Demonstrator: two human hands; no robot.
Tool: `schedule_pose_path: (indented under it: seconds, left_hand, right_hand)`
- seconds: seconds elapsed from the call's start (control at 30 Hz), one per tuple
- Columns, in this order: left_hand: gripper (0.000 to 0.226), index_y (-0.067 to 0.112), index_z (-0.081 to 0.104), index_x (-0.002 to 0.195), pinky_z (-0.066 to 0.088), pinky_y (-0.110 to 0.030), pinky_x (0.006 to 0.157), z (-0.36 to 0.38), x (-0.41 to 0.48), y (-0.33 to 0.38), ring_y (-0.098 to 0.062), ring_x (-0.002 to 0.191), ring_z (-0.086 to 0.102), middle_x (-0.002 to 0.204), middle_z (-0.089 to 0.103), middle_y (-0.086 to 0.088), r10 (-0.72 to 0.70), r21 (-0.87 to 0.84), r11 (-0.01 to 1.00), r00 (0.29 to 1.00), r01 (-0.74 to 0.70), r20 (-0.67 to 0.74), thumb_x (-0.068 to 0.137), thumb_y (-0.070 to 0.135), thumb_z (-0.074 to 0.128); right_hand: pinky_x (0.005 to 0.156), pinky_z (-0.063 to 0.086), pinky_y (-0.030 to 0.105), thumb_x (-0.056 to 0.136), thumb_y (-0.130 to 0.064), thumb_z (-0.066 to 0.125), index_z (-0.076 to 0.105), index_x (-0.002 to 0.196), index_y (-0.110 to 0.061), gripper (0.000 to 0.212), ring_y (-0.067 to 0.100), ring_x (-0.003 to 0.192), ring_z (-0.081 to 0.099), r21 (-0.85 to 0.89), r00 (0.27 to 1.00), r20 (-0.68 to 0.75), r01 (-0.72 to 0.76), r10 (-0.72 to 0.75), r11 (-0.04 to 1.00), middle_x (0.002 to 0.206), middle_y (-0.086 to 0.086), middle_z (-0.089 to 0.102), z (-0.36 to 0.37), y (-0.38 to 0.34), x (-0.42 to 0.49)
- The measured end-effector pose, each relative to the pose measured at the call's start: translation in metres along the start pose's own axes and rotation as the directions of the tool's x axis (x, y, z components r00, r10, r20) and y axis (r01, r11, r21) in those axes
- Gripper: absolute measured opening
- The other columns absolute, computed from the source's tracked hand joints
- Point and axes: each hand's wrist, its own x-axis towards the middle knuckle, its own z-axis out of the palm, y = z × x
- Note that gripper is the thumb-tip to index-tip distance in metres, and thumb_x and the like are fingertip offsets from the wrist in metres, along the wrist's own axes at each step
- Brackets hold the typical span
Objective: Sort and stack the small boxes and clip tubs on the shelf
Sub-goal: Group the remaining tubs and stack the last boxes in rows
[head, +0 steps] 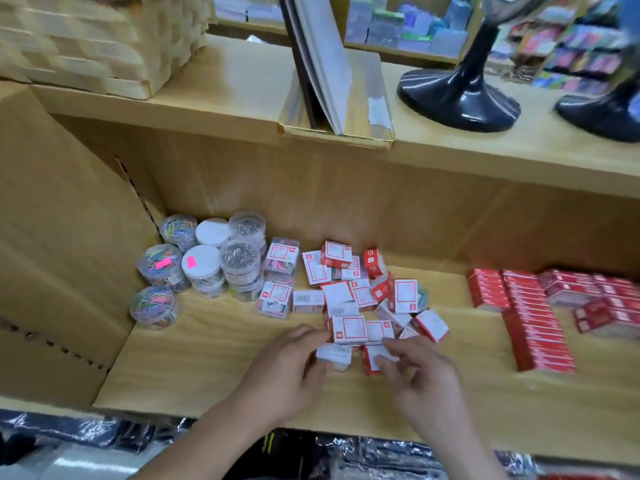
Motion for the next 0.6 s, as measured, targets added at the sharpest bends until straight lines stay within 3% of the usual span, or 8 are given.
schedule_pose_path:
  seconds: [0.1, 0.2, 0.23, 0.3, 0.37, 0.47, 0.53, 0.6]
  left_hand:
    - [0.042, 0.042, 0.055, 0.129, 0.053, -0.029, 0.089, 0.002, -0.003, 0.003, 0.005, 0.101, 0.058, 0.115, 0.056, 0.028, 0.034, -0.048, 0.998, 0.999, -0.036, -0.037, 0.091, 0.027, 0.066]
    - [0.041, 0.035, 0.063, 0.126, 0.050, -0.025, 0.095, -0.011, 0.005, 0.005, 0.000, 0.112, 0.059, 0.122, 0.056, 0.023, 0.076, 0.004, 0.997, 0.986, -0.076, -0.146, 0.087, 0.039, 0.071]
    - [0.046, 0.032, 0.063, 0.129, 0.048, -0.026, 0.098, -0.015, 0.013, 0.005, -0.004, 0.117, 0.057, 0.128, 0.055, 0.019, 0.086, 0.070, 0.995, 0.985, -0.076, -0.153, 0.085, 0.047, 0.069]
    - [0.063, 0.027, 0.058, 0.138, 0.044, -0.029, 0.107, -0.019, 0.034, 0.010, -0.014, 0.129, 0.050, 0.142, 0.051, 0.010, 0.101, 0.208, 0.975, 0.990, -0.078, -0.099, 0.083, 0.058, 0.062]
    - [0.072, 0.026, 0.049, 0.147, 0.037, -0.035, 0.114, -0.014, 0.056, 0.022, -0.018, 0.138, 0.039, 0.152, 0.045, 0.004, 0.115, 0.266, 0.958, 0.993, -0.112, 0.001, 0.085, 0.062, 0.054]
    - [0.067, 0.028, 0.043, 0.152, 0.034, -0.035, 0.116, 0.003, 0.081, 0.044, -0.018, 0.140, 0.037, 0.151, 0.046, 0.002, 0.142, 0.244, 0.956, 0.985, -0.163, 0.103, 0.091, 0.054, 0.052]
    - [0.064, 0.026, 0.045, 0.151, 0.034, -0.031, 0.114, 0.012, 0.087, 0.048, -0.019, 0.136, 0.042, 0.147, 0.050, 0.001, 0.128, 0.214, 0.966, 0.986, -0.148, 0.102, 0.091, 0.047, 0.055]
    - [0.061, 0.026, 0.047, 0.150, 0.034, -0.025, 0.112, 0.015, 0.088, 0.045, -0.016, 0.134, 0.043, 0.144, 0.051, 0.003, 0.117, 0.205, 0.969, 0.988, -0.136, 0.101, 0.092, 0.040, 0.058]
  right_hand:
    - [0.060, 0.050, 0.014, 0.070, -0.005, 0.087, 0.070, 0.087, -0.041, 0.043, 0.004, 0.068, 0.066, 0.021, 0.997, -0.073, -0.021, 0.023, 1.000, 0.089, -0.015, 0.067, -0.005, 0.011, -0.009]
    - [0.058, 0.049, 0.017, 0.072, -0.004, 0.085, 0.070, 0.094, -0.042, 0.046, 0.005, 0.075, 0.066, 0.000, 0.978, -0.196, -0.068, 0.067, 0.998, 0.099, -0.018, 0.061, -0.016, 0.015, -0.009]
    - [0.061, 0.051, 0.023, 0.074, -0.006, 0.084, 0.070, 0.100, -0.040, 0.045, 0.005, 0.082, 0.065, -0.043, 0.971, -0.232, -0.075, 0.063, 0.996, 0.104, -0.019, 0.059, -0.019, 0.018, -0.007]
    - [0.080, 0.054, 0.034, 0.077, -0.011, 0.081, 0.069, 0.115, -0.028, 0.044, 0.013, 0.105, 0.063, -0.169, 0.964, -0.266, -0.069, 0.022, 0.983, 0.118, -0.012, 0.058, -0.026, 0.023, 0.006]
    - [0.101, 0.046, 0.031, 0.081, -0.012, 0.076, 0.064, 0.127, -0.023, 0.049, 0.017, 0.126, 0.054, -0.229, 0.982, -0.190, -0.061, 0.017, 0.972, 0.135, -0.002, 0.056, -0.033, 0.026, 0.031]
    - [0.105, 0.033, 0.017, 0.084, -0.011, 0.068, 0.053, 0.141, -0.024, 0.060, 0.012, 0.137, 0.043, -0.230, 0.992, 0.065, -0.092, 0.109, 0.969, 0.144, -0.003, 0.051, -0.043, 0.023, 0.077]
    - [0.103, 0.030, 0.011, 0.084, -0.006, 0.064, 0.057, 0.136, -0.024, 0.055, 0.007, 0.135, 0.041, -0.212, 0.952, 0.261, -0.107, 0.162, 0.971, 0.132, -0.013, 0.056, -0.053, 0.020, 0.097]
    - [0.106, 0.030, 0.012, 0.082, 0.002, 0.063, 0.069, 0.116, -0.023, 0.043, -0.004, 0.129, 0.038, -0.151, 0.913, 0.372, -0.119, 0.168, 0.981, 0.115, -0.022, 0.058, -0.061, 0.018, 0.107]
